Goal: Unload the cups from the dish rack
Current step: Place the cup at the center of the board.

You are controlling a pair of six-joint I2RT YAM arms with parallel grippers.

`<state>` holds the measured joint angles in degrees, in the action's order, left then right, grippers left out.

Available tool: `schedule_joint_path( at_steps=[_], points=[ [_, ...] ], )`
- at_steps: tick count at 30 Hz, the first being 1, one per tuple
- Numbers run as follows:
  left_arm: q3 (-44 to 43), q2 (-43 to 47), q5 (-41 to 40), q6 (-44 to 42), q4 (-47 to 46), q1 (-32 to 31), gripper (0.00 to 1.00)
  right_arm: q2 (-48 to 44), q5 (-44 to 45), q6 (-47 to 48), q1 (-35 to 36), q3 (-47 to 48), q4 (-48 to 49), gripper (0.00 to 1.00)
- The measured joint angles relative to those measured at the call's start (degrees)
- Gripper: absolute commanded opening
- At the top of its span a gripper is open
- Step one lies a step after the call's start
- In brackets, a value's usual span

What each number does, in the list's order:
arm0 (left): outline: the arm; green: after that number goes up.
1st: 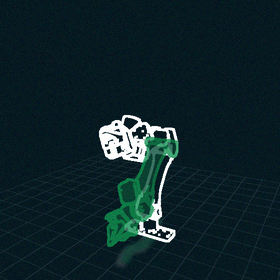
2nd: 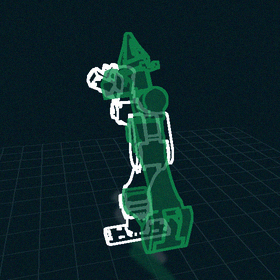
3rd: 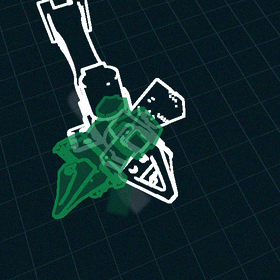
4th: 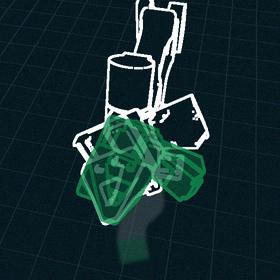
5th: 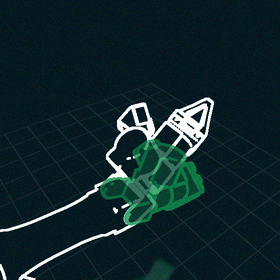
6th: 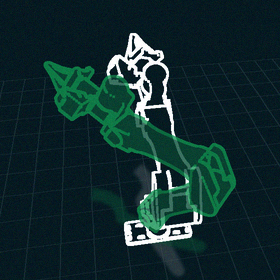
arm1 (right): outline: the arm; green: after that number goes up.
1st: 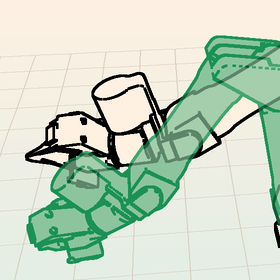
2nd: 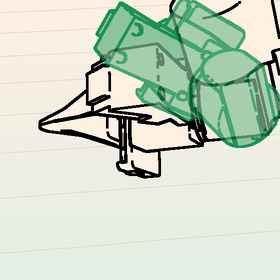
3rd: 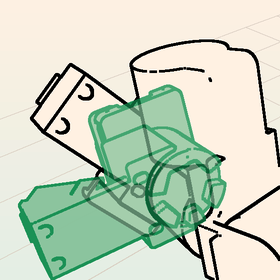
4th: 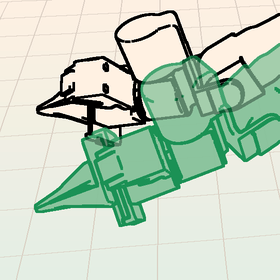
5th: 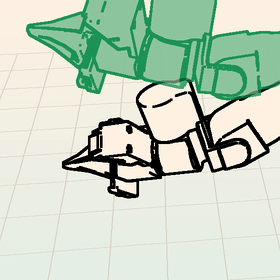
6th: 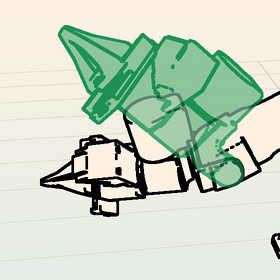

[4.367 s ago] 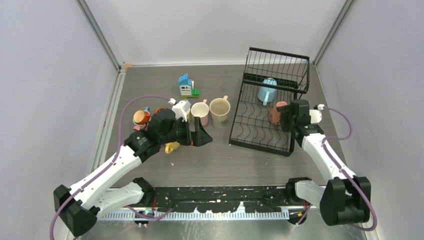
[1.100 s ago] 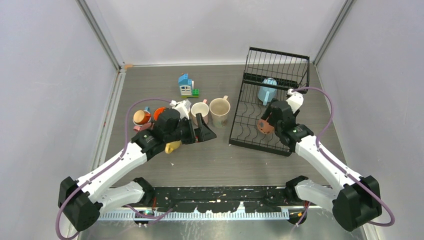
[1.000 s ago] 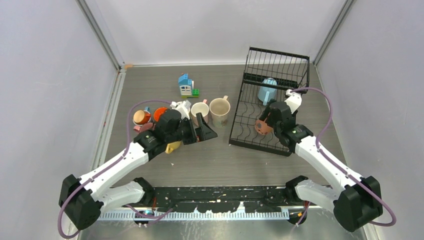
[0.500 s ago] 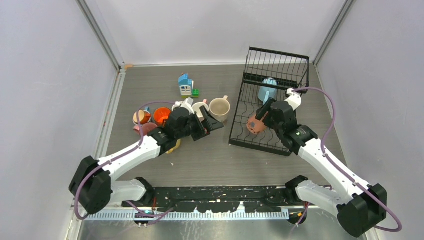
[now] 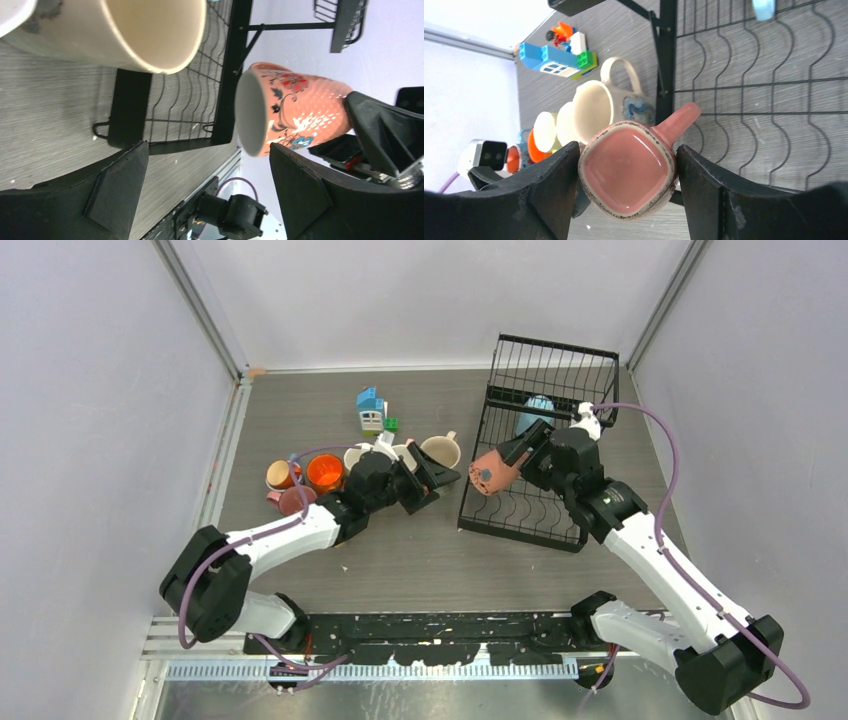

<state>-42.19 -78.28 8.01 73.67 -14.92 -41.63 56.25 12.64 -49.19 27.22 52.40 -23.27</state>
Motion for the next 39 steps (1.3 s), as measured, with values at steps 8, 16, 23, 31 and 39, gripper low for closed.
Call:
schedule_joint_path(
  at_steps=[8,16,23,31,39],
  points=[
    [-2.1,0.0,0.0,4.5,-5.4,0.0,0.86,0.3,-5.9,-5.4,0.4,0.4,1.9,0.11],
    [-2.9,-0.1,1.0,11.3,-10.6,0.0,0.70,2.0,-10.9,-10.4,0.6,-1.0,9.6,0.12],
    [-2.8,0.1,1.2,15.8,-15.1,0.0,0.54,2.8,-14.5,-14.0,0.6,-3.0,15.7,0.13],
    [-2.4,3.1,1.2,17.5,-17.4,0.0,0.29,4.6,-18.5,-20.8,0.6,-5.5,25.9,0.13],
    [-2.3,9.5,-0.5,15.4,-16.5,0.0,0.00,6.0,-22.6,-26.6,1.0,-5.6,33.3,0.29]
  ],
)
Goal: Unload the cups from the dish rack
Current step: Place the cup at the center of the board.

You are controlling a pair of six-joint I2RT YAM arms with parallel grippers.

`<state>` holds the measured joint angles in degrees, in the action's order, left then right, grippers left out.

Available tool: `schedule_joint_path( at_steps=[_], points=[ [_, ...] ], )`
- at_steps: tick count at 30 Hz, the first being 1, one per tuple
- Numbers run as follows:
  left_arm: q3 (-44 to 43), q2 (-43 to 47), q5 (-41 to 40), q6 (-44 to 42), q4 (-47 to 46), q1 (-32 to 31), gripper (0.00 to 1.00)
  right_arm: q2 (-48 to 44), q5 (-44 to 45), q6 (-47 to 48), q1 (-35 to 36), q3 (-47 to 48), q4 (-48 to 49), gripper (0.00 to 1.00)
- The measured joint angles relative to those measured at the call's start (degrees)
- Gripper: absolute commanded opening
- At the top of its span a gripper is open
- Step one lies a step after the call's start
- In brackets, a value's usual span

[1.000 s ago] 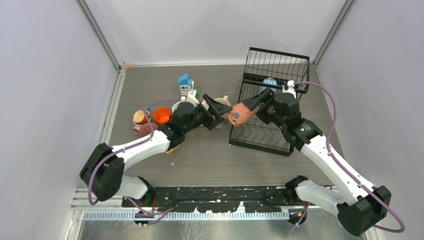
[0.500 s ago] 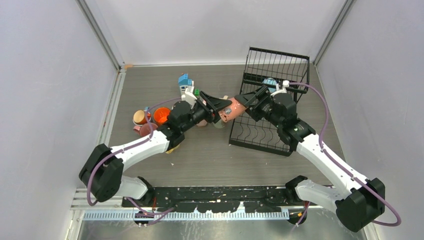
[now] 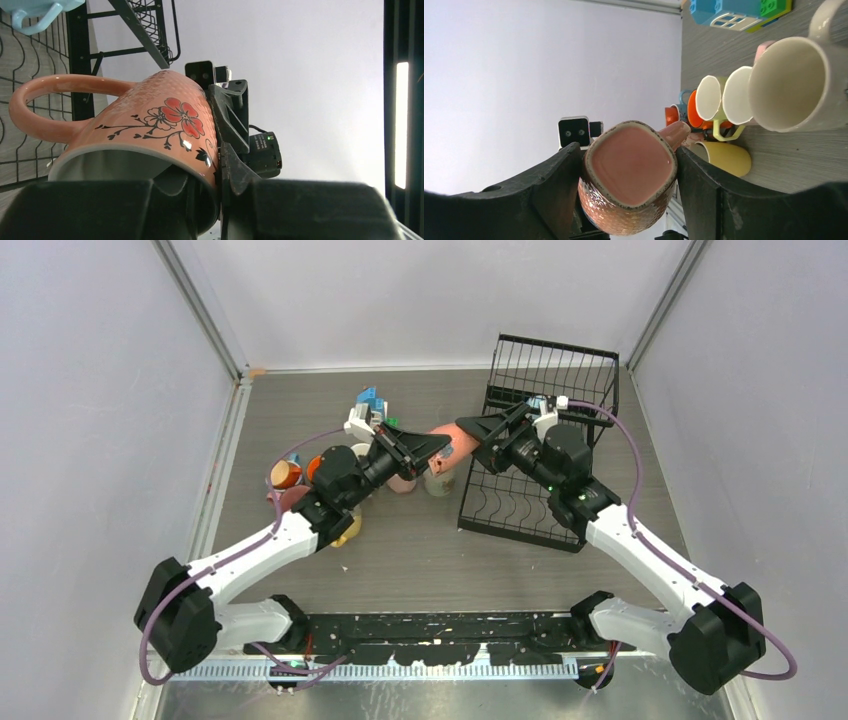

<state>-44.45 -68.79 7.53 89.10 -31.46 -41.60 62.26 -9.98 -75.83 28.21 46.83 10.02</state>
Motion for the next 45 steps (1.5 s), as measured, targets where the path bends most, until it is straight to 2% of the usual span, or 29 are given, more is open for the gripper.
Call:
schedule_joint_path(
  at_steps=[4,6,7,14,19,25,31,37,45],
  points=[
    [-0.6,2.0,-0.3,-2.7,3.0,0.0,0.00,0.1,-1.5,0.0,0.2,0.0,1.5,0.80],
    [-1.6,2.5,-0.4,-4.1,5.5,0.0,0.00,0.1,-1.6,0.5,0.3,0.0,1.5,0.98],
    [-2.4,2.9,-0.4,-5.7,8.0,0.0,0.00,0.1,-1.5,1.3,0.2,0.3,0.8,1.00],
    [-4.7,7.3,-0.9,-13.8,24.8,0.0,0.00,-0.5,1.7,9.0,0.1,5.0,-7.2,1.00],
    [-8.5,11.5,-1.5,-21.2,40.4,0.0,0.00,-3.2,6.7,14.2,0.1,8.6,-15.1,1.00],
    [-15.3,11.7,-1.4,-30.7,56.2,0.0,0.00,-5.4,13.2,19.8,0.1,11.1,-24.0,1.00],
    [-18.4,8.7,-1.4,-39.7,71.0,0.0,0.00,-6.1,17.3,23.7,0.1,11.7,-30.9,1.00],
    [-19.5,1.3,-1.5,-46.3,79.0,-0.2,0.00,-6.9,18.8,25.5,0.1,11.7,-33.5,1.00],
    [-25.2,-7.3,-3.5,-51.5,82.9,-2.3,0.00,-6.9,19.7,27.1,0.1,11.6,-35.3,1.00]
  ],
)
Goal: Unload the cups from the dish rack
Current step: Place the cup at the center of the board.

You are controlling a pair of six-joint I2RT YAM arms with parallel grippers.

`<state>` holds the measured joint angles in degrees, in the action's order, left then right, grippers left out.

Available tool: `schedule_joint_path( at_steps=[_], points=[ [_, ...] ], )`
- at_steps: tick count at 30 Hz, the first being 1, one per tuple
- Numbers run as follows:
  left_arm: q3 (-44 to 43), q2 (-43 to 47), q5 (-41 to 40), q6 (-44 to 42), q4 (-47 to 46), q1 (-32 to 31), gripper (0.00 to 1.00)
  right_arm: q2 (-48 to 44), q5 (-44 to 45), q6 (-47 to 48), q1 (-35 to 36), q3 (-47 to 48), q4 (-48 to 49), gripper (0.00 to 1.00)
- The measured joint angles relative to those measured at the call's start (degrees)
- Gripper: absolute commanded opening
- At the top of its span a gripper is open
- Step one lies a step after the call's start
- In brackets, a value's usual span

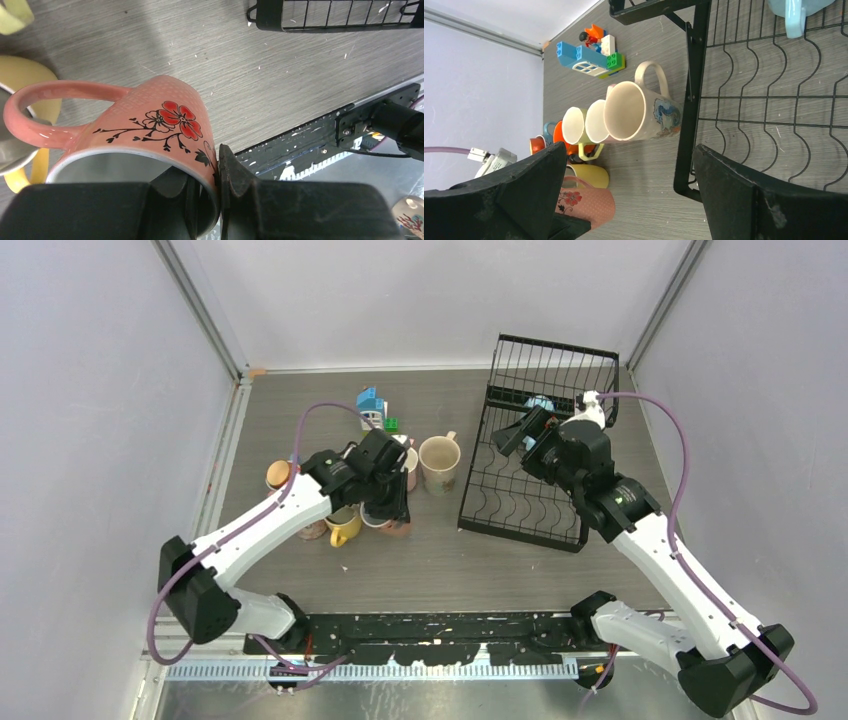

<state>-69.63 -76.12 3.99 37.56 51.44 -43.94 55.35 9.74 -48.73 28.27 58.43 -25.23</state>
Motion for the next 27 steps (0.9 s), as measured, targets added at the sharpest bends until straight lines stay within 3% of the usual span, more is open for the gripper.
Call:
schedule_joint_path(
  at_steps=[27],
  points=[
    [-5.4,-18.8,-11.3,-0.6,1.1,-1.8,0.00,-1.9,1.4,2.4,0.0,-1.9,-0.7,1.00]
  ],
)
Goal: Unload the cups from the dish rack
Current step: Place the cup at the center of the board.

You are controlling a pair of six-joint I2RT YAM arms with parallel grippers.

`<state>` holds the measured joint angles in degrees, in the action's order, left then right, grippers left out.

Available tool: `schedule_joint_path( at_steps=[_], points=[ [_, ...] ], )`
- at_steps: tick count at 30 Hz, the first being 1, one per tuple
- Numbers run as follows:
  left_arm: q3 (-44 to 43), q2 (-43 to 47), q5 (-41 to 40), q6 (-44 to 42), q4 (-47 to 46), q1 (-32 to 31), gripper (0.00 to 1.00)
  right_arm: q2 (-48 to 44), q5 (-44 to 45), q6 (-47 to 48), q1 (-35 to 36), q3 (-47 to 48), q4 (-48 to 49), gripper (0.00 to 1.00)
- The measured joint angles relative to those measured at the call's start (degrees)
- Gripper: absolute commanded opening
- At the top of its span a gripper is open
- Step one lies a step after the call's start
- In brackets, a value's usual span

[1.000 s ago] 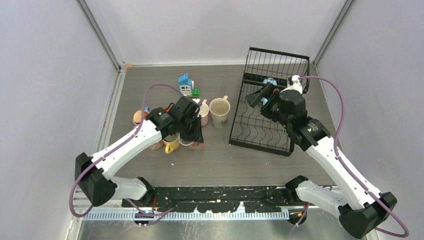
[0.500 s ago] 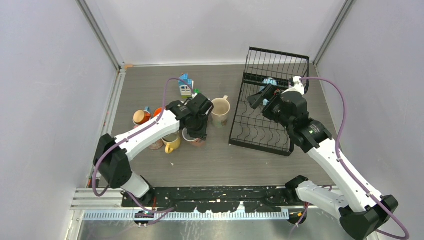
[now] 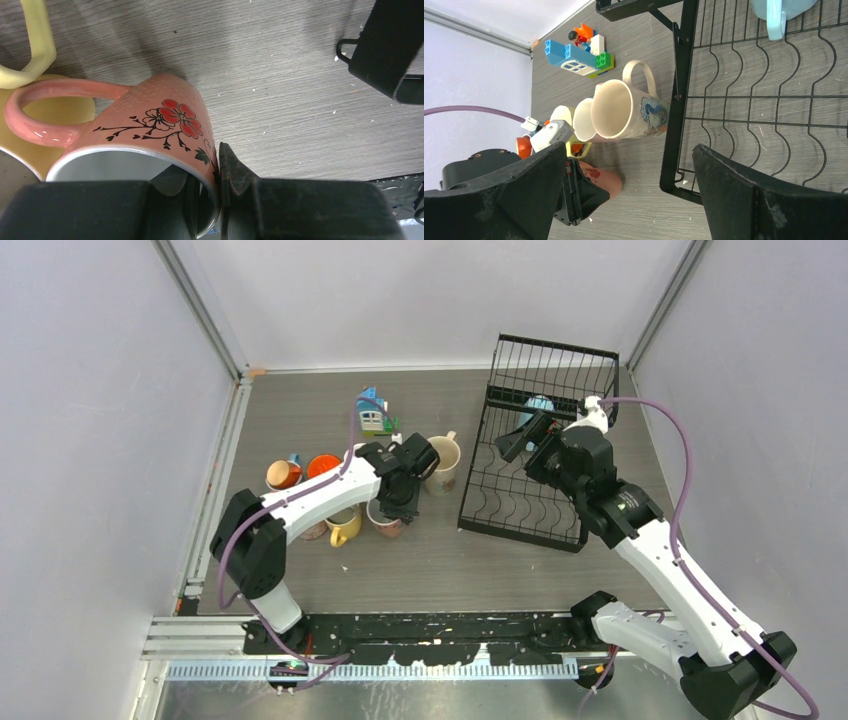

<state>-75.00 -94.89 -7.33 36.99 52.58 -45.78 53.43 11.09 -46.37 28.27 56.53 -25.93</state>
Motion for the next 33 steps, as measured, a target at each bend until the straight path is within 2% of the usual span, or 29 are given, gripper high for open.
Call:
schedule_joint_path(
  at_steps=[10,19,33],
  points=[
    [-0.9,-3.3,-0.2,-1.2,0.2,0.0,0.00,-0.9,0.0,0.1,0.0,-0.5,-0.1,1.00],
    [-1.9,-4.3,-0.2,-2.5,0.7,0.0,0.16,-1.1,0.3,0.4,0.0,-1.0,-0.9,1.00],
    [-1.9,-4.3,-0.6,-3.0,0.9,0.0,0.24,-1.4,0.4,0.8,0.0,-1.0,-2.4,1.00]
  ],
)
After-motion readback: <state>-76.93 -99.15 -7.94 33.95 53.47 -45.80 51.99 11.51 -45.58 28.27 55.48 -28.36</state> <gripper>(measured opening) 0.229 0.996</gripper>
